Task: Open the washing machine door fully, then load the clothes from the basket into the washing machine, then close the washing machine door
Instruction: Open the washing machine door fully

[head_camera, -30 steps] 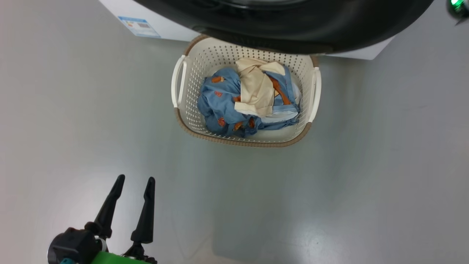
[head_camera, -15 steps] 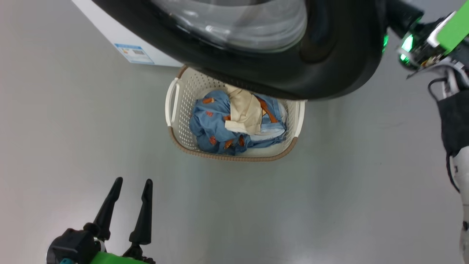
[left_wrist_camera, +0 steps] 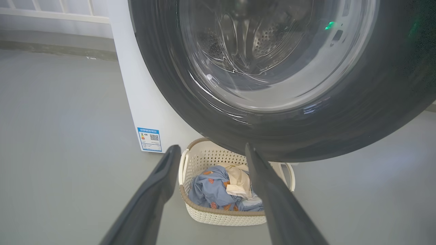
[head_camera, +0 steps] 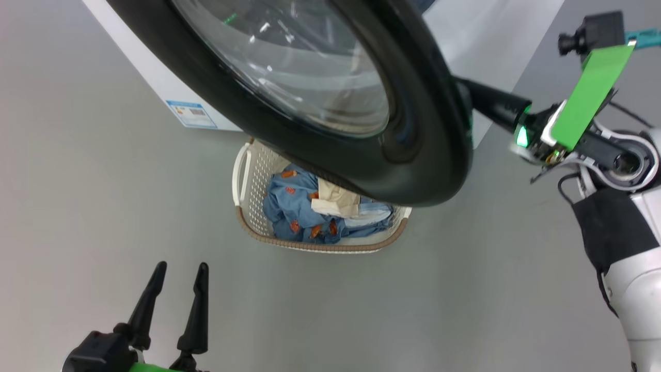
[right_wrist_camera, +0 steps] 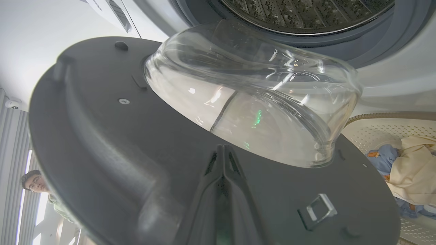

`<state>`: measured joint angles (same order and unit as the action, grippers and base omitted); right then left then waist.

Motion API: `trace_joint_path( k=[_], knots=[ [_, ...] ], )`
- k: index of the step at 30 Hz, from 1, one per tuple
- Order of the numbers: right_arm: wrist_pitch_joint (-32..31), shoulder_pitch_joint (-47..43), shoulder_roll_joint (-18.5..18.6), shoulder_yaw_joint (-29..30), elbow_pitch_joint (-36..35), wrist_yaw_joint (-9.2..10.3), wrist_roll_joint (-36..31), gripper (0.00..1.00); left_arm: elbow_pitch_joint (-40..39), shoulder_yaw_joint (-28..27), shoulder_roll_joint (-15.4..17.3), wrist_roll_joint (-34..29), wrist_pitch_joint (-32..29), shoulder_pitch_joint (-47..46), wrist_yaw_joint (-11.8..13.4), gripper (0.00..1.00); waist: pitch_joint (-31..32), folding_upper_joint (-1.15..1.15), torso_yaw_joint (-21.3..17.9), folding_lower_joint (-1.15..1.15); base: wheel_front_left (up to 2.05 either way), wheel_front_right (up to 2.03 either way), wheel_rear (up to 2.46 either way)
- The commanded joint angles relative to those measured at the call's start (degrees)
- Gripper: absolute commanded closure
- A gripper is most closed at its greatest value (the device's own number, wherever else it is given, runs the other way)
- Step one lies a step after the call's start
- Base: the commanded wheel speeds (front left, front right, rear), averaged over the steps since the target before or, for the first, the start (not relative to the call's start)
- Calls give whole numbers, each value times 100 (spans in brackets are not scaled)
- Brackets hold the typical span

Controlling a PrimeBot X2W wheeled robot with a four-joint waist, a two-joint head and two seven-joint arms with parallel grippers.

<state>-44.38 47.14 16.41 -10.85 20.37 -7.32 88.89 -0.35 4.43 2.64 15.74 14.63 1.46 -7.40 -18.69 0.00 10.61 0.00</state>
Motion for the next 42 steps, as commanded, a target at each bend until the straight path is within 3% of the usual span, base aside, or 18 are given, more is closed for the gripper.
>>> trace_joint_path(
  k=[1, 23, 42],
  knots=[
    [-60, -120, -82, -116, -206, -17, 32, 100, -106, -215, 70, 42, 37, 19, -9, 0, 107, 0, -13, 0, 0, 0, 0],
    [-382, -1090, -561, -715, -965, -17, 200, 100, -65, -245, 37, 77, 37, 225, -9, 0, 692, 0, 128, 0, 0, 0, 0],
    [-331, -1520, -1192, -1194, -923, -17, 201, 100, -29, -119, 25, 223, 37, 296, -9, 0, 1005, 0, 177, 0, 0, 0, 0]
  ],
)
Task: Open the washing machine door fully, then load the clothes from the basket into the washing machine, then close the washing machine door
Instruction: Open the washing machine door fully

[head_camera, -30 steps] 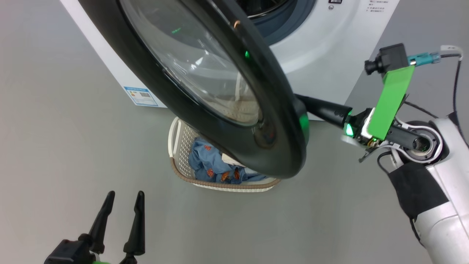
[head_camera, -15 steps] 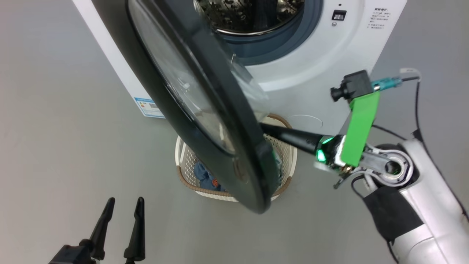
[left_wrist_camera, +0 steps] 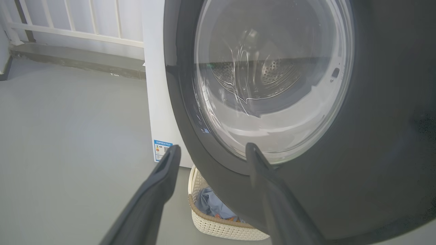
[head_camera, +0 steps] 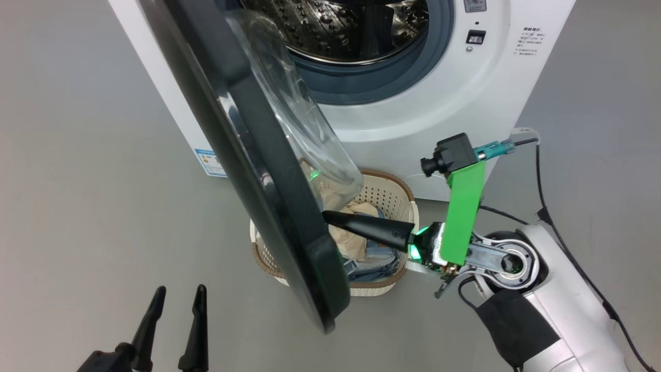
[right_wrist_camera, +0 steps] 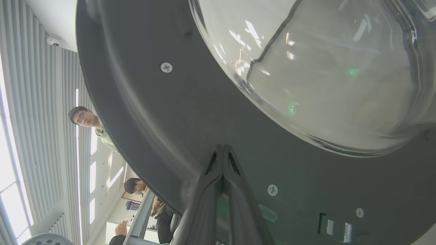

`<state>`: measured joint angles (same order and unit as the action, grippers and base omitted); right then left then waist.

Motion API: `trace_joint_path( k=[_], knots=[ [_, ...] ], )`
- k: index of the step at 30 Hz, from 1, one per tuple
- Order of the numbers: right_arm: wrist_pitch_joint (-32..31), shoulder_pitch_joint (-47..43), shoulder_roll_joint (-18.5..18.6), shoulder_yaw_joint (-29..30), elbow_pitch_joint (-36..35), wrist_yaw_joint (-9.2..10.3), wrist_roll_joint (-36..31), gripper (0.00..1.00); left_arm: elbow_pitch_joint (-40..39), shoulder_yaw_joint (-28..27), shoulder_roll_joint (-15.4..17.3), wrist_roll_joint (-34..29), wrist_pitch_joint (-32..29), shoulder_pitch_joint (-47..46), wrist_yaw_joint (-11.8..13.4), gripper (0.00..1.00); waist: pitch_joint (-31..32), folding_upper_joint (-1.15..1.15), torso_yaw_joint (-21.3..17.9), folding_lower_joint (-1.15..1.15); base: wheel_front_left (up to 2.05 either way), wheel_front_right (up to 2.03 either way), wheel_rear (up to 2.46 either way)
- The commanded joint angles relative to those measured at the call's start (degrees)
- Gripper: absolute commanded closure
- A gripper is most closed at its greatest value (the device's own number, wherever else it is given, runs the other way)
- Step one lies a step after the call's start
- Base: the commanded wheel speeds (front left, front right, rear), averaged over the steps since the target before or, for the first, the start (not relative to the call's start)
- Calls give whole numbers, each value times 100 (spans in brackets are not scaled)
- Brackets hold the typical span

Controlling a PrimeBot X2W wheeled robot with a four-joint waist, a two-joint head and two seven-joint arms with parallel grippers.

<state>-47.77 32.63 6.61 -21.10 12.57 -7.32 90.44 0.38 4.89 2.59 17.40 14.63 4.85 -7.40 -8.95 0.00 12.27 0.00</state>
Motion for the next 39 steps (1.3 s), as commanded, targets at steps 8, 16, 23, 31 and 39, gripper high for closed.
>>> trace_joint_path(
  k=[8, 16, 23, 31, 39],
  knots=[
    [147, -198, -322, -410, -28, -17, 71, 100, -69, -54, 30, 139, 37, -30, -9, 0, 183, 0, 72, 0, 0, 0, 0],
    [408, -228, -367, -663, 111, -17, 197, 100, -48, 35, 30, 213, 37, 29, -9, 0, 310, 0, 134, 0, 0, 0, 0],
    [740, -230, -371, -917, 199, -17, 414, 100, -42, 46, 29, 219, 37, 41, -9, 0, 368, 0, 176, 0, 0, 0, 0],
    [1048, -236, -372, -1023, 324, -17, 554, 100, -38, 2, 29, 180, 37, 100, -9, 0, 510, 0, 91, 0, 0, 0, 0],
    [1135, -270, -362, -711, 229, -17, 393, 100, -42, -99, 29, 157, 37, 175, -9, 0, 633, 0, -79, 0, 0, 0, 0]
  ],
)
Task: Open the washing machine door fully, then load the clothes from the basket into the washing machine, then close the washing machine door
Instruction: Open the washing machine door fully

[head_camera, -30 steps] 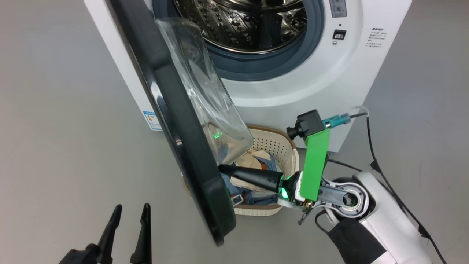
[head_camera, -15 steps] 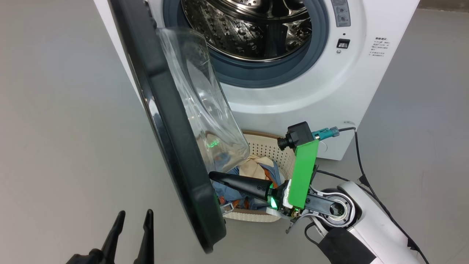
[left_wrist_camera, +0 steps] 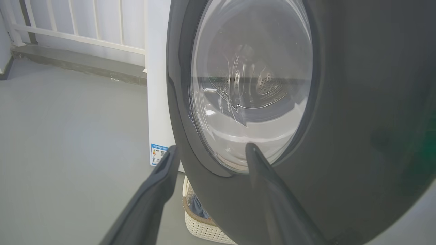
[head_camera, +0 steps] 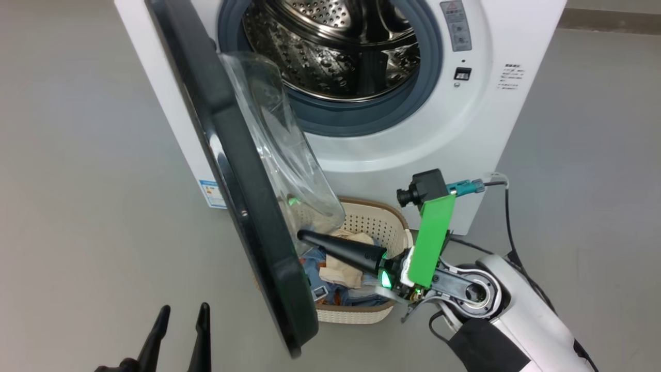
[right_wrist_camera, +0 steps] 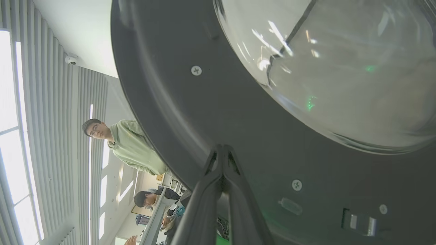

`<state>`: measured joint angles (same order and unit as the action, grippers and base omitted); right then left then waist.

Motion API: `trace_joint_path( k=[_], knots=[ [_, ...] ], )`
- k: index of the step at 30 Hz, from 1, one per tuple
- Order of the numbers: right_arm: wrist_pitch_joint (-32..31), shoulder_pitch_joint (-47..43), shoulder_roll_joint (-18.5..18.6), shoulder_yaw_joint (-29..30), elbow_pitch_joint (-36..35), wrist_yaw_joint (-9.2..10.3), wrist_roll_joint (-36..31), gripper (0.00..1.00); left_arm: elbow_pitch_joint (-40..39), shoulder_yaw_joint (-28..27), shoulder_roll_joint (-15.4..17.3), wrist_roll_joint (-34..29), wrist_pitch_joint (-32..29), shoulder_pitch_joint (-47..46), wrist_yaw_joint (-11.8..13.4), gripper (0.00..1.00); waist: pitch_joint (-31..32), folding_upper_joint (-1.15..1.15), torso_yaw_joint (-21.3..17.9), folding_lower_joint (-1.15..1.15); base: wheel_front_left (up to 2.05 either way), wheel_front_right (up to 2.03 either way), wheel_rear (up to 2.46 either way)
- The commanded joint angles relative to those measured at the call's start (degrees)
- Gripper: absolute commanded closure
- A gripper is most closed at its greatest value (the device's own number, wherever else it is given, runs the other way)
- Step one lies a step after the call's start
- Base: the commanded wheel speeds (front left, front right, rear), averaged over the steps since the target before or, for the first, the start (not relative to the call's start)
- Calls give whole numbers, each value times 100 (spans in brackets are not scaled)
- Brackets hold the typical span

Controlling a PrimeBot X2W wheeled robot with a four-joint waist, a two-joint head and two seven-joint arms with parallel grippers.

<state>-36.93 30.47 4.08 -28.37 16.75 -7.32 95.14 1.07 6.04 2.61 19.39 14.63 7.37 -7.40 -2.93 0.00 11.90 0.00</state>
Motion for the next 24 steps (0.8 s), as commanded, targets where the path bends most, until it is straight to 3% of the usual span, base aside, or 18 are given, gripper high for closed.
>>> trace_joint_path(
  k=[1, 4, 5, 6, 7, 8, 9, 10, 11, 16, 24],
  knots=[
    [64, -65, -91, 79, -227, -17, -123, 100, -115, -230, 27, -47, 37, -72, -9, 0, 41, 0, -62, 0, 0, 0, 0],
    [159, -108, -16, 252, -377, -17, -278, 100, -122, -282, 27, -57, 37, -55, -9, 0, 63, 0, -124, 0, 0, 0, 0],
    [197, -126, 21, 295, -436, -17, -339, 94, -124, -298, 27, -61, 37, -49, -9, 0, 68, 0, -142, 0, 0, 0, 0],
    [257, -141, 65, 335, -507, -17, -416, 78, -125, -311, 27, -65, 37, -45, -9, 0, 71, 0, -160, 0, 0, 0, 0],
    [257, -141, 65, 335, -507, -17, -416, 78, -125, -311, 27, -65, 37, -45, -9, 0, 71, 0, -160, 0, 0, 0, 0],
    [327, -161, 110, 370, -584, -17, -492, 61, -127, -324, 27, -67, 37, -42, -9, 0, 74, 0, -175, 0, 0, 0, 0],
    [412, -181, 160, 401, -674, -17, -575, 51, -128, -335, 27, -69, 37, -42, -9, 0, 76, 0, -189, 0, 0, 0, 0],
    [510, -206, 207, 431, -768, -17, -647, 19, -129, -345, 27, -70, 37, -41, -9, 0, 80, 0, -202, 0, 0, 0, 0],
    [619, -228, 275, 443, -874, -17, -749, 0, -130, -354, 27, -70, 37, -39, -9, 0, 84, 0, -214, 0, 0, 0, 0],
    [1524, -366, 749, 352, -1435, -17, -1386, 0, -130, -382, 27, -68, 37, -36, -9, 0, 99, 0, -255, 0, 0, 0, 0],
    [3682, -598, 1921, -250, -1700, -17, -2347, 0, -149, -461, 27, -46, 37, 24, -9, 0, 145, 0, -357, 0, 0, 0, 0]
  ],
)
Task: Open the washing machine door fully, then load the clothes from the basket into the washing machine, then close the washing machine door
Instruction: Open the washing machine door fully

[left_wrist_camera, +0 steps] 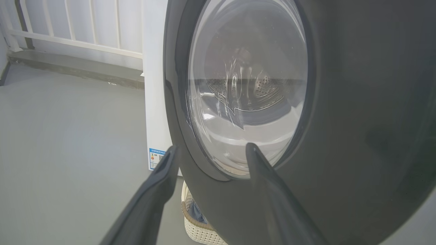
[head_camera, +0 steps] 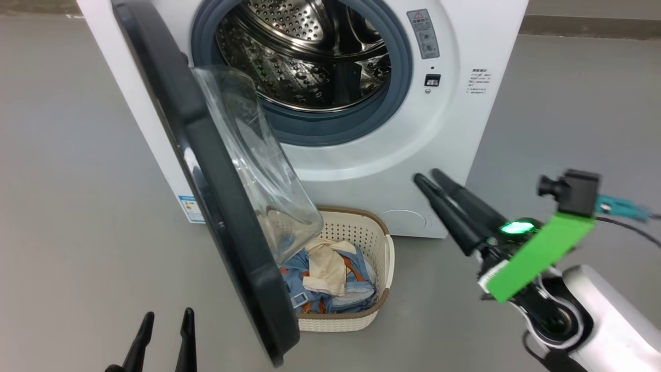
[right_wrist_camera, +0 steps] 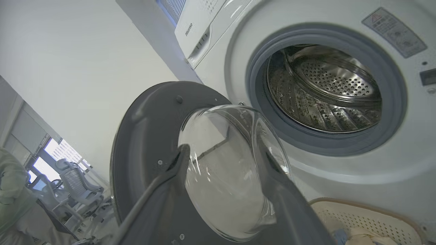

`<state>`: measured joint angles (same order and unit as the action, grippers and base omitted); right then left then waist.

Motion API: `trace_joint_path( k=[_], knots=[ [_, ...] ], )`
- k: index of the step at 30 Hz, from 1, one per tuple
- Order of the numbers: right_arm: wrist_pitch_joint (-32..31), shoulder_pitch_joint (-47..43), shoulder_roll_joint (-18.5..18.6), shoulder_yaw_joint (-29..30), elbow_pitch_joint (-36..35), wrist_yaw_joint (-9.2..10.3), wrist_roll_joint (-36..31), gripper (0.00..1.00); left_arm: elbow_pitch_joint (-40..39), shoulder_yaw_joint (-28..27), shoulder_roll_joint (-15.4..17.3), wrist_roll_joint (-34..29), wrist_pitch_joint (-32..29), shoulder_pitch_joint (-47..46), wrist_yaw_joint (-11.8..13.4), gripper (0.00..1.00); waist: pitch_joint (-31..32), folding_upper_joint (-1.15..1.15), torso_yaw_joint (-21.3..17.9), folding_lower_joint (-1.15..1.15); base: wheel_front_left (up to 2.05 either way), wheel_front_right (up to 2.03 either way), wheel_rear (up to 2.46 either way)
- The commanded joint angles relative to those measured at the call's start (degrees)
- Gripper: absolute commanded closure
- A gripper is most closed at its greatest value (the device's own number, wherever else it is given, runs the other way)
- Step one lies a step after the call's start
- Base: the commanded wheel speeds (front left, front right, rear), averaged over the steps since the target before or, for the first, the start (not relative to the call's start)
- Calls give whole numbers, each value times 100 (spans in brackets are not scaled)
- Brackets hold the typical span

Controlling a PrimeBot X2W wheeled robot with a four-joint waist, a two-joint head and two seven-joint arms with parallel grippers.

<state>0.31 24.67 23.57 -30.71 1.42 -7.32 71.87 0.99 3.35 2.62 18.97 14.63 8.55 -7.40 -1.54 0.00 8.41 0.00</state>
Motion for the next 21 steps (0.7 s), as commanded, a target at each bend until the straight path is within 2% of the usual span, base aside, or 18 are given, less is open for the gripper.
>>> trace_joint_path(
  k=[1, 5, 10, 14, 21],
  knots=[
    [230, -46, 130, -101, -148, -17, -108, 0, -144, -202, 26, -4, 37, -84, -9, 0, 13, 0, -23, 0, 0, 0, 0],
    [1165, -149, 732, -387, 39, -17, -469, 0, -151, -250, 26, -6, 37, -41, -9, 0, 48, 0, -91, 0, 0, 0, 0],
    [1457, -358, 1138, -328, 225, -17, -983, 0, -171, -328, 26, -7, 37, 21, -9, 0, 76, 0, -190, 0, 0, 0, 0],
    [1465, -722, 1022, 328, 164, -17, -1610, 0, -195, -354, 26, -15, 37, 44, -9, 0, 69, 0, -254, 0, 0, 0, 0],
    [1467, -1592, 580, 1269, -50, -17, -2481, 0, -198, -352, 26, -32, 37, 45, -9, 0, 65, 0, -288, 0, 0, 0, 0]
  ],
)
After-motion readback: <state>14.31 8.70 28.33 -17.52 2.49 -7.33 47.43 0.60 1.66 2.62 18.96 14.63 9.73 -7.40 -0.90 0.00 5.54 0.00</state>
